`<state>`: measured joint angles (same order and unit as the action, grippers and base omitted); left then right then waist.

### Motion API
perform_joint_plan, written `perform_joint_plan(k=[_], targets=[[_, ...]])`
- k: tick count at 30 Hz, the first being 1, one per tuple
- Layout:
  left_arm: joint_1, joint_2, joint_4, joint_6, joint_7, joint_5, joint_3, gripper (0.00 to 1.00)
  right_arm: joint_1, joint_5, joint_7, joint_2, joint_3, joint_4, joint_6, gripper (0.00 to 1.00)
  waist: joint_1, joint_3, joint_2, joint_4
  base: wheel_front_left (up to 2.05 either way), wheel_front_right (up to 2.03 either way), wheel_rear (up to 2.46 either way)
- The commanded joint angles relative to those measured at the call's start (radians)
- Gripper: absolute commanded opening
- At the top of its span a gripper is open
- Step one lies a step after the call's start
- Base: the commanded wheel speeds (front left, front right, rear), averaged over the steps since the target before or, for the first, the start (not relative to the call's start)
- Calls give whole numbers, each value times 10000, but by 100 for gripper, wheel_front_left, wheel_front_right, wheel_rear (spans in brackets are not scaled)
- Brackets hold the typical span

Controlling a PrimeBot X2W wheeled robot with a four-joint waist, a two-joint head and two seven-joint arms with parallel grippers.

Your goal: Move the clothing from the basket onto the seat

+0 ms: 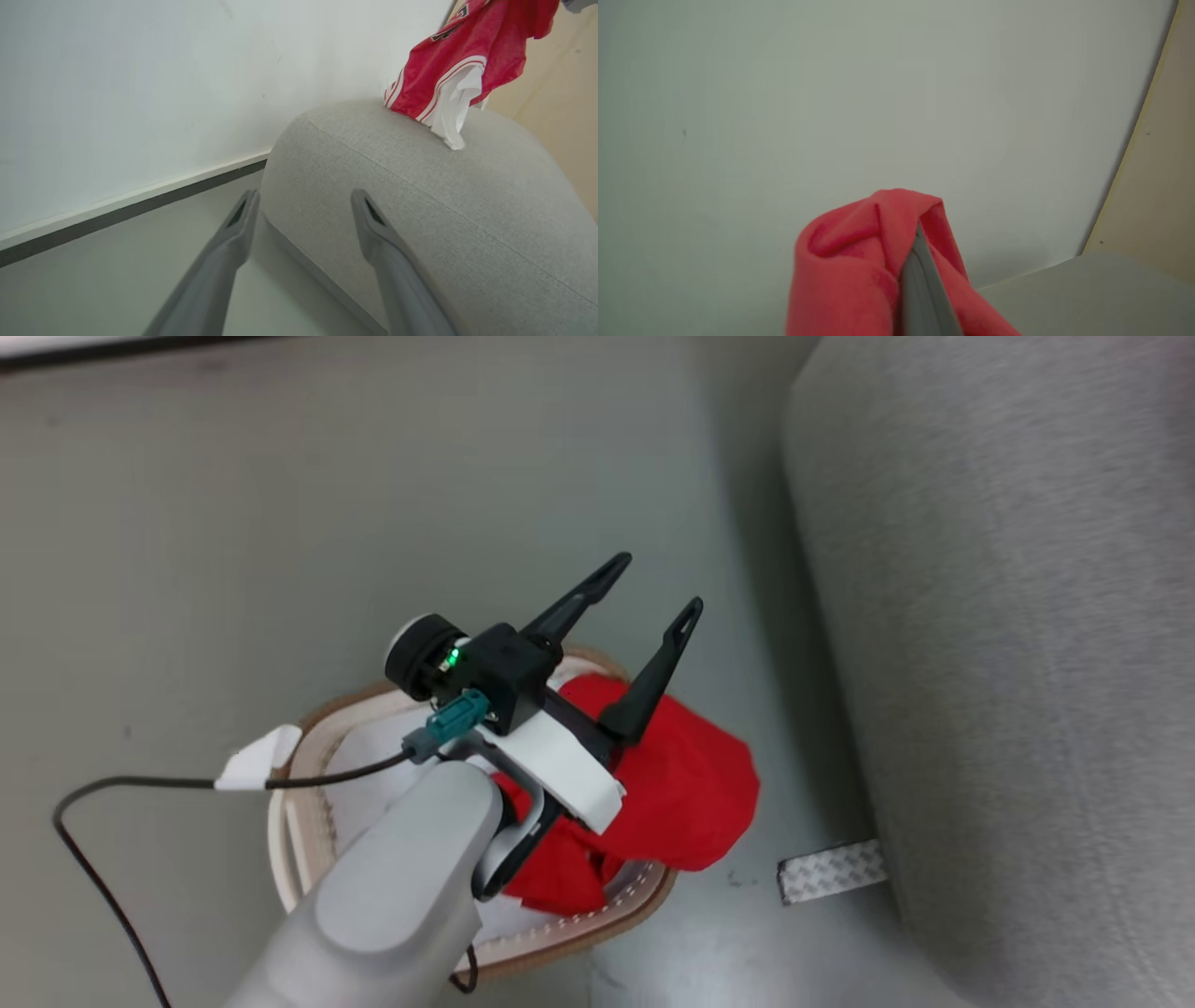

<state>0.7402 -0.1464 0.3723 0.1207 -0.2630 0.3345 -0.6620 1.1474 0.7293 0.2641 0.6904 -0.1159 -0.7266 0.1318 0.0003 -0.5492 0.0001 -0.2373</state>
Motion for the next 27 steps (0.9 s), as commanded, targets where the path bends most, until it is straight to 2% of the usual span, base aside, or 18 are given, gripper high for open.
perform_joint_plan(k=[1, 3, 5, 6, 11, 13, 14, 15, 20, 27], targets=[[191, -50, -11, -56, -18, -74, 52, 100, 328, -247, -82, 99, -323, -689, -22, 0, -3, -876, -1, 646, 0, 0, 0], [213, -41, 0, -68, -19, -87, 50, 100, 391, -286, -285, 70, -514, -1047, -22, 0, -3, -969, -1, 687, 0, 0, 0], [255, -54, 9, -82, -21, -112, 74, 100, 437, -368, -924, -104, -1029, -1706, -22, 3, -3, -1097, -1, 726, 0, 0, 0], [260, -62, 17, -93, -21, -116, 85, 100, 455, -375, -1301, -114, -1219, -2086, -22, 0, -3, -1131, -1, 738, 0, 0, 0], [329, -18, 11, -107, -22, -125, 175, 100, 561, -169, -2949, -182, -1539, -3848, -22, 4, -3, -1196, -1, 854, 0, 0, 0], [314, -46, -13, -131, -22, -122, 269, 100, 498, -3, -3304, -259, -1648, -4101, -22, 34, -3, -1172, -1, 869, 0, 0, 0], [285, -78, -14, -144, -22, -123, 304, 100, 482, 31, -3408, -266, -1704, -4178, -22, 75, -3, -1142, -1, 857, 0, 0, 0], [249, -119, 12, -162, -22, -170, 316, 100, 468, 41, -3501, -297, -1789, -4250, -22, 100, -3, -1089, -1, 838, 0, 0, 0], [-71, -198, 152, -140, -23, -111, 501, 100, 434, 271, -4044, -588, -2118, -4400, -22, 100, -3, -550, -1, 673, 0, 0, 0], [-836, -75, 334, -208, -22, 174, 927, 100, -52, 511, -5404, -588, -2972, -4034, -22, 100, -3, 1134, -1, 593, 0, 0, 0]])
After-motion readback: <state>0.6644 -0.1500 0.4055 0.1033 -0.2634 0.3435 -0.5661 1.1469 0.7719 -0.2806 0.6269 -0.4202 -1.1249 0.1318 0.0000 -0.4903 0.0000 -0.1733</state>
